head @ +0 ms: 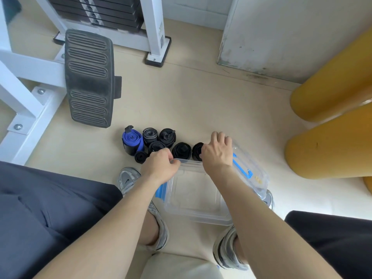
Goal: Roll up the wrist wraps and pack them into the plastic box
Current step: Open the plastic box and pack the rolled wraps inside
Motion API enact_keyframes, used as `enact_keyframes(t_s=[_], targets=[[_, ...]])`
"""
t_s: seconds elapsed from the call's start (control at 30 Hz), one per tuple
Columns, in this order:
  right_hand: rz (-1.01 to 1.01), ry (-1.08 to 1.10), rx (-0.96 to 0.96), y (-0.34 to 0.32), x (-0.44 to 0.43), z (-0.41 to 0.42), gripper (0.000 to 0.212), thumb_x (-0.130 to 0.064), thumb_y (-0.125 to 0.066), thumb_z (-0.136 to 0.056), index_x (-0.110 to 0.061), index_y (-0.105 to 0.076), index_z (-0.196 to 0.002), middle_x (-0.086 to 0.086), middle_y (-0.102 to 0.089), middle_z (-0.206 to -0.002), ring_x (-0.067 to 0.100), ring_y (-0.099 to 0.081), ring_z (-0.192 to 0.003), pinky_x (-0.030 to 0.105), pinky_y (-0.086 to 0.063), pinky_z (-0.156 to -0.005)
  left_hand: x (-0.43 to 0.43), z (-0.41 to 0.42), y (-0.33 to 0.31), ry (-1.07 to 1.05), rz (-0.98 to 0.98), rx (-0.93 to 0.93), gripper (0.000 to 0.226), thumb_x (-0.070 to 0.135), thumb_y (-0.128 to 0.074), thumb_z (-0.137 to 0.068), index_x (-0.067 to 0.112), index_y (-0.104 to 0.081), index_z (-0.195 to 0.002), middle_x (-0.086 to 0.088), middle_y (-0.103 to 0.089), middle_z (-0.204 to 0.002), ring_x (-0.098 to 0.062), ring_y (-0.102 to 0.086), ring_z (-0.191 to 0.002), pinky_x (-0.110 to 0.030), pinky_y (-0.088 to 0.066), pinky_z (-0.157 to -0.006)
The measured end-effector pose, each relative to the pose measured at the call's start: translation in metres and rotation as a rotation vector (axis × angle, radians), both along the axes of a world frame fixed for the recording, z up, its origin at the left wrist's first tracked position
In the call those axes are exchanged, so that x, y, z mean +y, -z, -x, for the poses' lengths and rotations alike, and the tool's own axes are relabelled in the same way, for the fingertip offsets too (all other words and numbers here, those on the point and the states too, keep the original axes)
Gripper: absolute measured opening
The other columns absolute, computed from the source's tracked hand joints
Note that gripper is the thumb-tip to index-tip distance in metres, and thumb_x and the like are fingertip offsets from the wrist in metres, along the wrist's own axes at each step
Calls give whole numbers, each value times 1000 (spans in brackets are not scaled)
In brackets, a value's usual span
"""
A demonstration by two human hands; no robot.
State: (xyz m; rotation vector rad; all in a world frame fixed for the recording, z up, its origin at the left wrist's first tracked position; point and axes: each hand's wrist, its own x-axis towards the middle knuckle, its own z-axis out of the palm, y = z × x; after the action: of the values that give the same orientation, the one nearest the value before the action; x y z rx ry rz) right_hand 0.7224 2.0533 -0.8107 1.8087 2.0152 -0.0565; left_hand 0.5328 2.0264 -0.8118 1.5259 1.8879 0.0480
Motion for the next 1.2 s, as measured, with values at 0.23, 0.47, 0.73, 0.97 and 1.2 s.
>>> enact_keyframes(t_s=[0.23,0.47,0.73,0.97,1.2], targets=[[74,10,-3,2,7,2,22,-19,-63,-94,-26,-73,-112,10,-50,-128,35,-44,-120,42,-35,-103,1,-5,0,40,13,-16,15,34,-58,-98,29,-71,-104,7,-71,-92,-25,-69,-90,-36,-57,-76],[48,-4,111,-6,16,-1,15,-21,-62,-99,-19,-68,-113,10,-55,-126,34,-50,-118,40,-39,-96,3,-4,-5,56,16,-28,21,30,-58,-100,26,-74,-114,3,-73,-106,-26,-70,-98,-42,-62,-86],[206,79,377,7,22,12,40,-26,-78,-100,-4,-57,-126,17,-63,-124,39,-65,-117,38,-43,-78,-11,-1,-1,74,-43,-53,32,25,-57,-105,20,-70,-133,-5,-74,-126,-28,-69,-114,-41,-59,-93],[187,-59,60,18,43,23,49,-44,-79,-93,-22,-61,-133,6,-69,-129,32,-53,-132,38,-39,-103,-11,3,7,118,-13,-65,36,13,-55,-108,15,-66,-142,-11,-71,-135,-31,-65,-127,-43,-57,-103],[197,-17,52,30,51,14,38,-27,-74,-87,-21,-61,-123,4,-70,-117,28,-62,-118,39,-38,-101,-2,11,10,131,44,-118,30,12,-57,-108,15,-72,-133,-9,-73,-125,-30,-68,-118,-44,-57,-103]])
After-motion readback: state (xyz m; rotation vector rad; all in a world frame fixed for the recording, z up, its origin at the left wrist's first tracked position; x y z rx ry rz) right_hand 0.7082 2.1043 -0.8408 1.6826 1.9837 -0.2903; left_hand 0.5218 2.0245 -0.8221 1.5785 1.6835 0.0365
